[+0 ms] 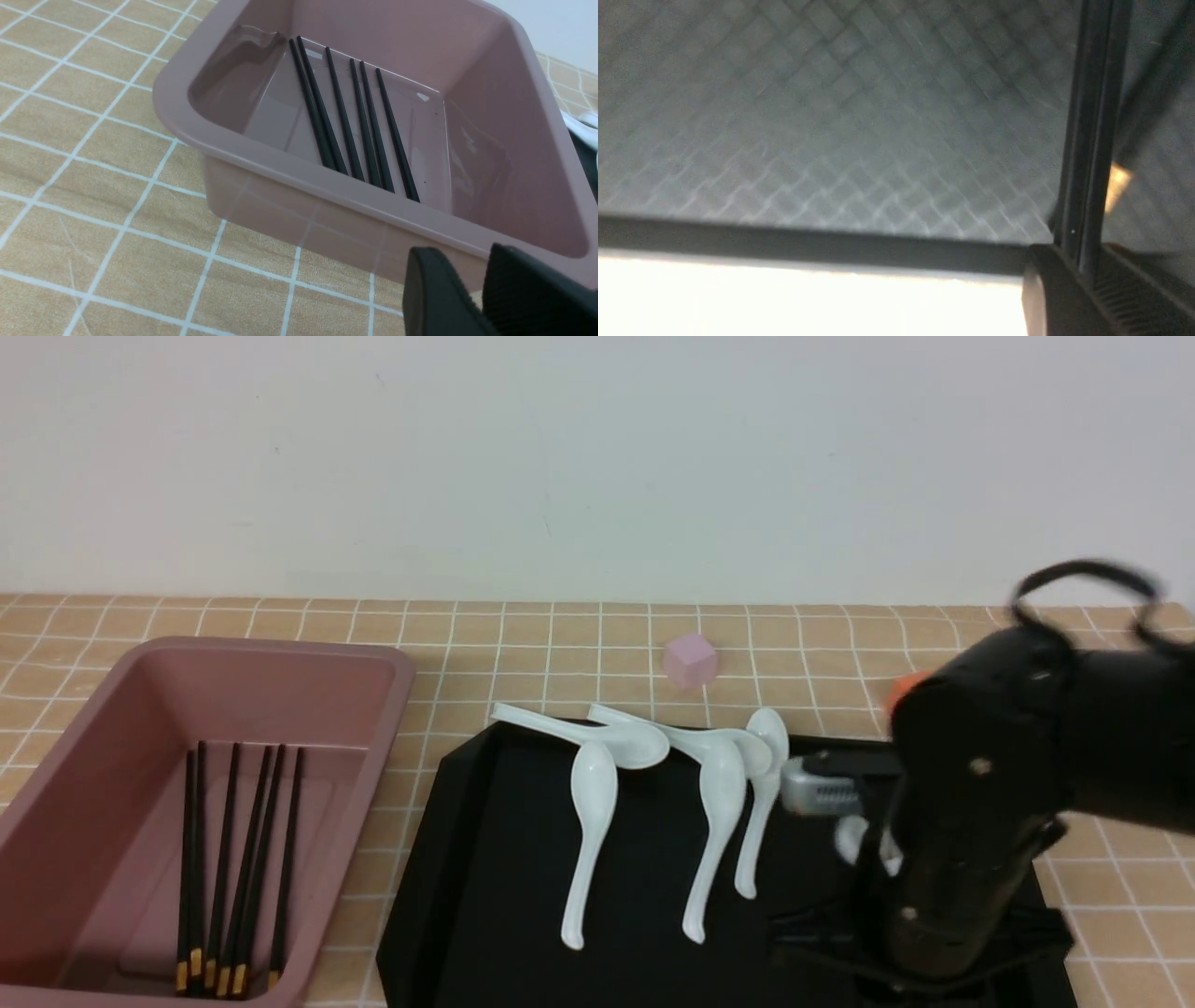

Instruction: On brown tablecloth take chopsticks from black tray and put them in box.

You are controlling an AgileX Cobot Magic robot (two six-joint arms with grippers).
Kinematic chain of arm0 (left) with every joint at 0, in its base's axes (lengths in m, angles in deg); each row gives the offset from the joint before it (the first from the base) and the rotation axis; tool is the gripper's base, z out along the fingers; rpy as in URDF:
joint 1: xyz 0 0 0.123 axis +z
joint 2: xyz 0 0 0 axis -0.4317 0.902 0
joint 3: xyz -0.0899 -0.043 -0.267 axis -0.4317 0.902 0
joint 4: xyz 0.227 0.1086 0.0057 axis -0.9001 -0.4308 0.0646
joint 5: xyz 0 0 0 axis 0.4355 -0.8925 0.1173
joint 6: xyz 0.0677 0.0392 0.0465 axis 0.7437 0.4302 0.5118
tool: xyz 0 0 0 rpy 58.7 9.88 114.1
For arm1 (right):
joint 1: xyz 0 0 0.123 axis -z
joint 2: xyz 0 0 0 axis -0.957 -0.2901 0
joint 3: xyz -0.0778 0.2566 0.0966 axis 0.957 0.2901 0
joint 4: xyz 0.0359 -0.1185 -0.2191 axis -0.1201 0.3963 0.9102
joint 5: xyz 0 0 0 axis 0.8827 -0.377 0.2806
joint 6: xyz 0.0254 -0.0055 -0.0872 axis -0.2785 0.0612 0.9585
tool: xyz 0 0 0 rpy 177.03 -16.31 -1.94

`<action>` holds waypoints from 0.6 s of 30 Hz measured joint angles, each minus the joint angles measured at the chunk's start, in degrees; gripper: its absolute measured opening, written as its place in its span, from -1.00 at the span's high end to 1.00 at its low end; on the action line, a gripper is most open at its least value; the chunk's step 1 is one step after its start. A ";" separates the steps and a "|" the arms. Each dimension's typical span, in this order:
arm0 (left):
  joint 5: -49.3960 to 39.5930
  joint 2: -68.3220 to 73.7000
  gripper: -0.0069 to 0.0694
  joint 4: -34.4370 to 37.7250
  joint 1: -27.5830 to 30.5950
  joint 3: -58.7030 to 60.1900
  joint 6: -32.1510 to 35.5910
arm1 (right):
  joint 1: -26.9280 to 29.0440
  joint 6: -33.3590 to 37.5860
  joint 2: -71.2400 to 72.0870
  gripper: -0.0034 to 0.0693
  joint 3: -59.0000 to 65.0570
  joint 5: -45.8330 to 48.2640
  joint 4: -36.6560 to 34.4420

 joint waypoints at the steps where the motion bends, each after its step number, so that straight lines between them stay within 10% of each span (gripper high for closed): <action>1: 0.00 0.00 0.33 0.00 0.00 0.00 0.00 | 0.00 0.79 1.83 0.59 -0.37 0.40 -0.13; 18: 0.00 0.00 0.30 0.00 0.00 0.00 0.00 | -6.76 39.63 -4.61 0.59 -26.58 -12.00 -38.02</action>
